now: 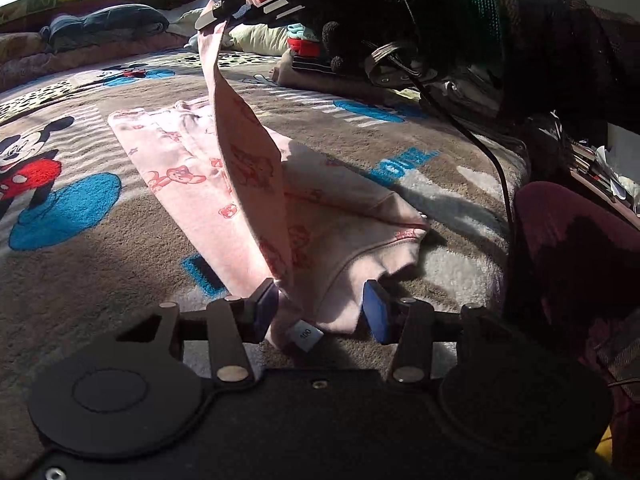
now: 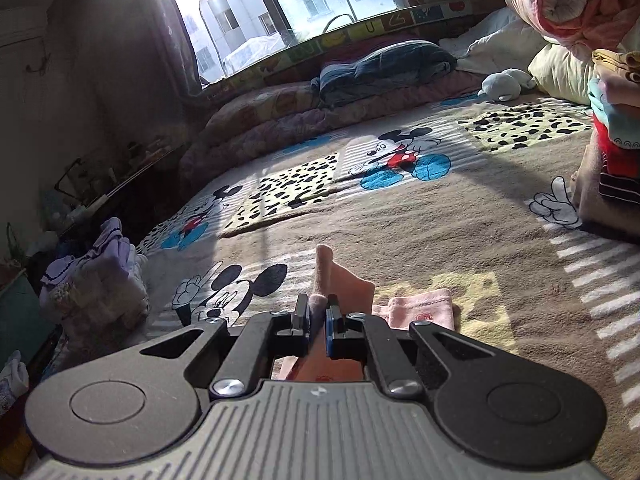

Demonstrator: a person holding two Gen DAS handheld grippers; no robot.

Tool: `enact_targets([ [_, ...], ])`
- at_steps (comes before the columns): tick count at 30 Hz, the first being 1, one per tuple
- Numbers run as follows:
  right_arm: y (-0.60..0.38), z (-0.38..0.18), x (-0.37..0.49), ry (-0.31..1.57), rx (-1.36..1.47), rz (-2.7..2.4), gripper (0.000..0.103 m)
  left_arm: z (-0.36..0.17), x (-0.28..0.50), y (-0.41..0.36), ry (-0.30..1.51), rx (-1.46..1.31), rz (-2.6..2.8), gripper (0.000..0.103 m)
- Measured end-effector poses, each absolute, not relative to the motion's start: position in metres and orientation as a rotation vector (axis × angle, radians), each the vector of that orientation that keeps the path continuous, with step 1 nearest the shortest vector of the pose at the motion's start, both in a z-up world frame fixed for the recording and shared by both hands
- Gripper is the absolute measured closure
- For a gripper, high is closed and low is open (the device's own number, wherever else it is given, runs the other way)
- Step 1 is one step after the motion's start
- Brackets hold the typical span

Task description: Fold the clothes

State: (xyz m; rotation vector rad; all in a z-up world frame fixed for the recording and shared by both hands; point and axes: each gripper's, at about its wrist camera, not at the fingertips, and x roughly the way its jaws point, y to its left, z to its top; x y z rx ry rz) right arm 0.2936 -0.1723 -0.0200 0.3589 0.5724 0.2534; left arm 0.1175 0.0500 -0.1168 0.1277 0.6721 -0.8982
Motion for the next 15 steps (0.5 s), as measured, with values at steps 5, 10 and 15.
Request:
enact_targets([
  [5, -0.156, -0.032, 0.315, 0.636, 0.297, 0.250, 0.094, -0.118, 0.119, 0.050, 0.679, 0.111, -0.906, 0.055],
  [10, -0.141, -0.049, 0.333, 0.693, 0.219, 0.239, 0.094, -0.118, 0.121, 0.051, 0.684, 0.099, -0.916, 0.054],
  [15, -0.131, -0.065, 0.350, 0.735, 0.187, 0.238, 0.093, -0.119, 0.123, 0.053, 0.689, 0.087, -0.924, 0.053],
])
